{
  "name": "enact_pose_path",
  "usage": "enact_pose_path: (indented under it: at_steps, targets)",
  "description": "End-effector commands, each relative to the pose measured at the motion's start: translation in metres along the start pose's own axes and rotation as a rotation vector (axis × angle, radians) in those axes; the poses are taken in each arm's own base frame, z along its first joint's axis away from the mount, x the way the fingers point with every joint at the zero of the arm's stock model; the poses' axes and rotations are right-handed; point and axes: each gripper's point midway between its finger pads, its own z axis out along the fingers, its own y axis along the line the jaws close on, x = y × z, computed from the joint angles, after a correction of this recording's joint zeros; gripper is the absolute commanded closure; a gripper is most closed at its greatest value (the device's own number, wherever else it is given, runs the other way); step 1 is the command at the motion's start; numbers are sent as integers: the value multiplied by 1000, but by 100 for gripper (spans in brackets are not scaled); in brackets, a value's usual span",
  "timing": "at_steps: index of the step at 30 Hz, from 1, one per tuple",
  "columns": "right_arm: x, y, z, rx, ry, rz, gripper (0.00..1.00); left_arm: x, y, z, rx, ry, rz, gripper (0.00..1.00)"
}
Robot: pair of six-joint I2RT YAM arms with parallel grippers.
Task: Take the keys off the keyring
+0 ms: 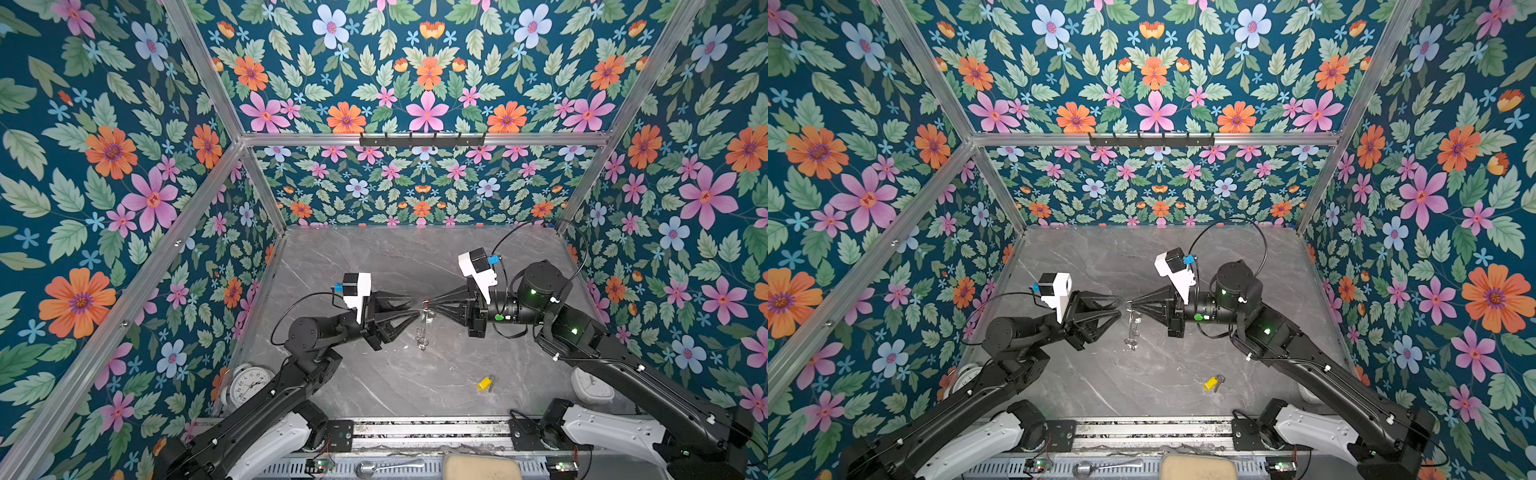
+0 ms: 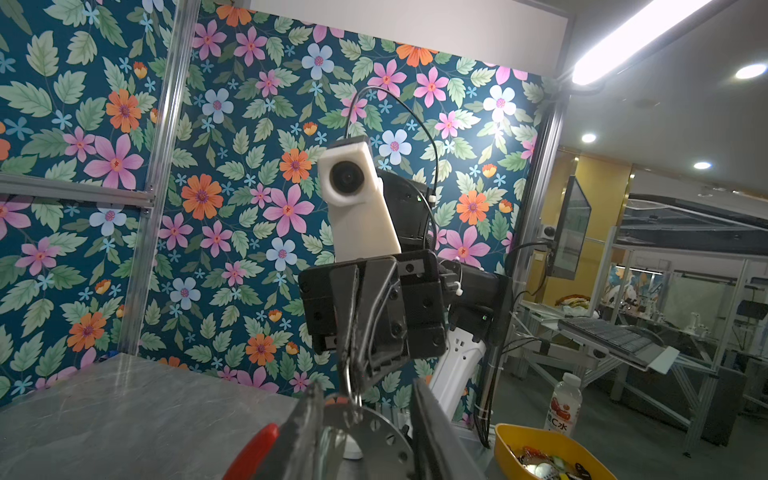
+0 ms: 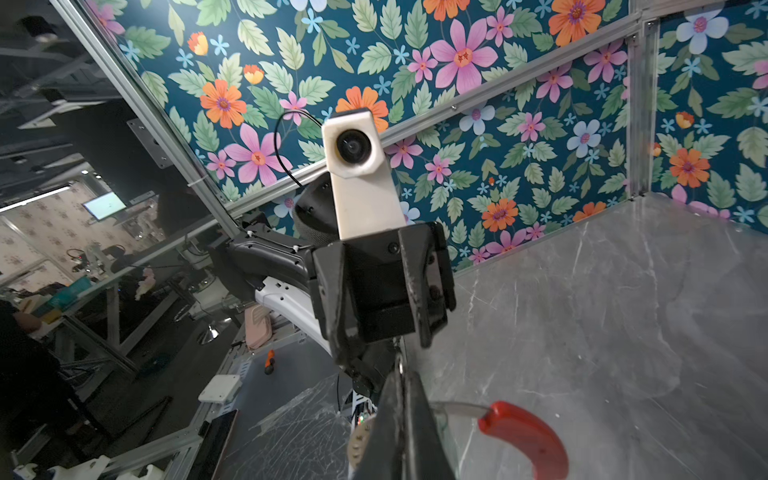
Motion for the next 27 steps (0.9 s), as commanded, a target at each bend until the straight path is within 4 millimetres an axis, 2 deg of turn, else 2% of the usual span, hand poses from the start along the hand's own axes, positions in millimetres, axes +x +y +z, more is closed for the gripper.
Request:
enact_pose_path:
  at_steps: [1, 11, 16, 20, 23, 27]
  targets:
    - [16, -2, -7, 45, 103, -29, 100, 16, 4, 2, -17, 114, -38, 58]
    - [19, 4, -18, 67, 210, -82, 100, 23, 1, 16, 43, 297, -151, 59]
    - [17, 0, -18, 90, 207, -92, 100, 24, -2, 20, 85, 329, -189, 68]
    - [15, -2, -18, 101, 200, -98, 100, 28, -2, 22, 113, 350, -225, 68]
    - [15, -7, -18, 129, 202, -102, 100, 28, -3, 23, 124, 355, -235, 75]
    - [14, -13, -19, 166, 199, -105, 100, 29, -3, 24, 129, 361, -244, 75]
